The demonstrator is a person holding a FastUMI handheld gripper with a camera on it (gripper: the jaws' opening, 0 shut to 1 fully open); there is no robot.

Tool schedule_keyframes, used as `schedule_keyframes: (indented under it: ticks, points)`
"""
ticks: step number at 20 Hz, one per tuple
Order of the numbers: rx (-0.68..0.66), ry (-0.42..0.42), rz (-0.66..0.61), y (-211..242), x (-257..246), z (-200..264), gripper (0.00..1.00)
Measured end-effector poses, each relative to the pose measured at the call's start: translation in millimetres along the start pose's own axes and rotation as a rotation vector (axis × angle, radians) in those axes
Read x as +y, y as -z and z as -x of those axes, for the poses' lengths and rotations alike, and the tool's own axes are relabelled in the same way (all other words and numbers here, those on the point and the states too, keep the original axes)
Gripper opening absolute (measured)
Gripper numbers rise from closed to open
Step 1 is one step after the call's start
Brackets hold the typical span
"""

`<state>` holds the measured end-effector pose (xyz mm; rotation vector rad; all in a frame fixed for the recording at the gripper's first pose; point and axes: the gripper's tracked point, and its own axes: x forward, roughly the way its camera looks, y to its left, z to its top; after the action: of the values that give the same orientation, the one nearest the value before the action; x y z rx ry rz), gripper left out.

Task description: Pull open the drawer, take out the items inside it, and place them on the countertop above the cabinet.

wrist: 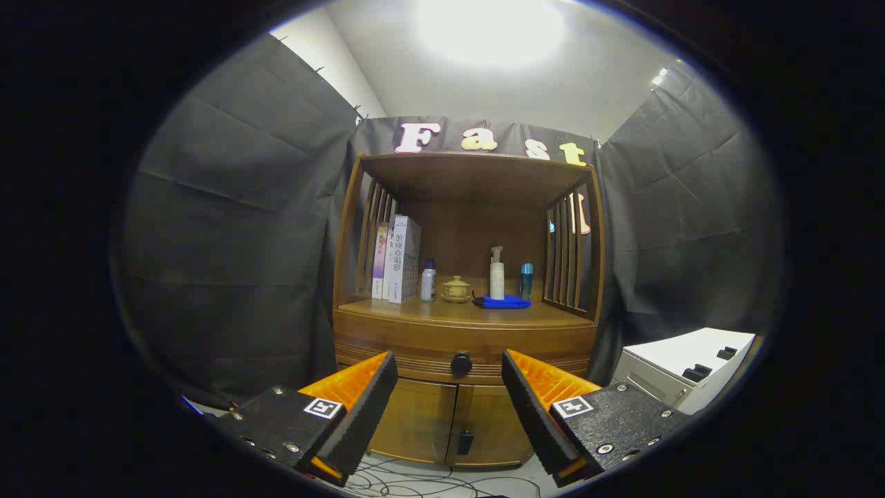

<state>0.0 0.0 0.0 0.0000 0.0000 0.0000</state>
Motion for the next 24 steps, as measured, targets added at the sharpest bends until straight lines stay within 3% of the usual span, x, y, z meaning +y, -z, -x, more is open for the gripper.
schedule_keyframes:
  ticks: [24]
  points:
    - [-0.029, -0.005, -0.016, -4.3, -3.5, -0.6, 0.95]
